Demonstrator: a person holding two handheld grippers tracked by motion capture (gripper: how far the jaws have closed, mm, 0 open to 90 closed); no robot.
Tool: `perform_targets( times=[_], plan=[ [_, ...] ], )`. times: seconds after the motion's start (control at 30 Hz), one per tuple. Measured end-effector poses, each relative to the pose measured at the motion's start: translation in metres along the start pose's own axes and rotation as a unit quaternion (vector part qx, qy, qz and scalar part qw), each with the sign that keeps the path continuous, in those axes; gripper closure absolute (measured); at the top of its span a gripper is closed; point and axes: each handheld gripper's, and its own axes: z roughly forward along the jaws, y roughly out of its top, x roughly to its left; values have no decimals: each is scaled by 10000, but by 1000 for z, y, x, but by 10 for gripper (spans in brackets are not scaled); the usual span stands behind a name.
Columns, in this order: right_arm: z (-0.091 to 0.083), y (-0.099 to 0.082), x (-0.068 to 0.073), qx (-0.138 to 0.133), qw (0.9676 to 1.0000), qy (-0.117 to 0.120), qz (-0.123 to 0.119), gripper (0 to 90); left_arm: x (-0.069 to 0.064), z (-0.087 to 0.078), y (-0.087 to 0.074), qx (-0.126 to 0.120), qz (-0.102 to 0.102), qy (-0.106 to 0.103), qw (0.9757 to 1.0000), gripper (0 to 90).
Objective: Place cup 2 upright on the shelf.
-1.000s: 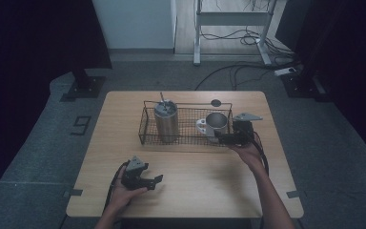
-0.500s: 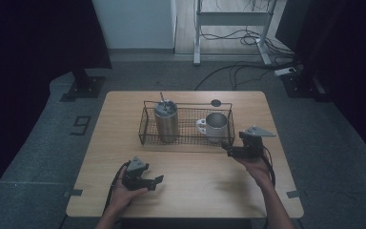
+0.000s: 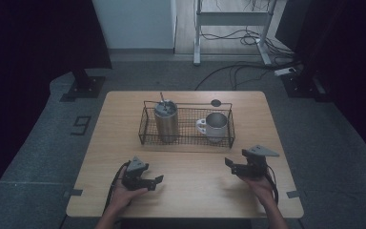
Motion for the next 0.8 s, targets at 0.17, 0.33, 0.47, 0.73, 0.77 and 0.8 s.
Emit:
perform_targets(
  times=[0.17, 0.33, 0.47, 0.73, 0.77, 0.8],
  plan=[
    [2, -19, 1, 215, 9997, -56, -48, 129, -1, 0, 0, 5, 18, 8, 10000, 161],
    [1, -30, 1, 307, 9995, -51, 11, 130, -1, -2, 1, -32, 23, 13, 10000, 161],
    [2, -33, 1, 322, 9995, -73, 15, 130, -2, -2, 1, -39, 50, 10, 10000, 161],
    [0, -32, -4, 293, 9995, -99, 38, 132, -2, -3, 2, -44, 39, 52, 10000, 161],
    [0, -32, -5, 292, 9995, -109, 50, 132, -2, -2, 2, -44, 42, 55, 10000, 161],
    [0, -32, -5, 292, 9995, -109, 50, 132, -2, -2, 2, -44, 42, 55, 10000, 161]
  ],
)
